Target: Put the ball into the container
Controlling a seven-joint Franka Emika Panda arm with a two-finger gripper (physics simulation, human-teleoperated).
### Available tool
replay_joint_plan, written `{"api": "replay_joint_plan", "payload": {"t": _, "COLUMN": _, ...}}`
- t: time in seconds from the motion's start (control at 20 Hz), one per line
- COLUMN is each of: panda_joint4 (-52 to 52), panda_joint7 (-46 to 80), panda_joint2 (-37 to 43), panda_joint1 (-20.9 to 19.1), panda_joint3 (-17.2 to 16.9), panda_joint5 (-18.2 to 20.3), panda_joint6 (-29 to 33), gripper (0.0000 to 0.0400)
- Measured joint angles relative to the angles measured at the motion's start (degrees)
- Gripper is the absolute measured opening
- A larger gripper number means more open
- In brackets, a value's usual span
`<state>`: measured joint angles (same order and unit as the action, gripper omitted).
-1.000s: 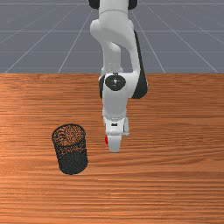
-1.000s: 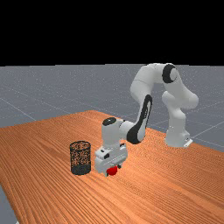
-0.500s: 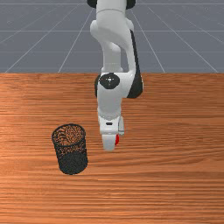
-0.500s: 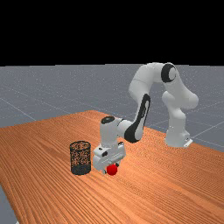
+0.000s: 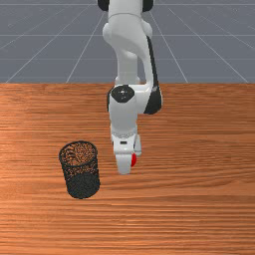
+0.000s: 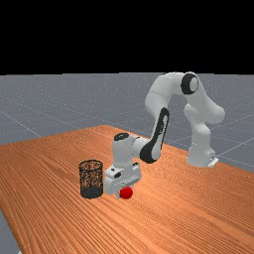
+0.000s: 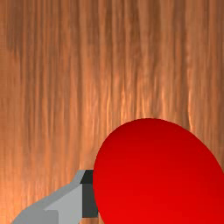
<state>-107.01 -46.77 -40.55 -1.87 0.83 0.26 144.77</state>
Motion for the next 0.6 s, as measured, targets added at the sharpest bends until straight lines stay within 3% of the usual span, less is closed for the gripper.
{"api": "replay_joint_plan", "payload": {"t": 0.15, "panda_joint4": -3.7, "panda_joint7": 1.0, "panda_joint2": 4.1, "panda_joint1": 0.8, "panda_joint3": -0.8, "panda_joint5": -0.8, "panda_joint6": 2.4, "gripper": 0.0277}}
{"api": "replay_joint_plan", "payload": {"t": 0.6, "panda_joint4": -6.4, "panda_joint7": 0.9, "panda_joint2": 14.7, "panda_joint1": 0.7, "panda_joint3": -0.8, "panda_joint5": -0.7, "panda_joint6": -3.5, "gripper": 0.0277}}
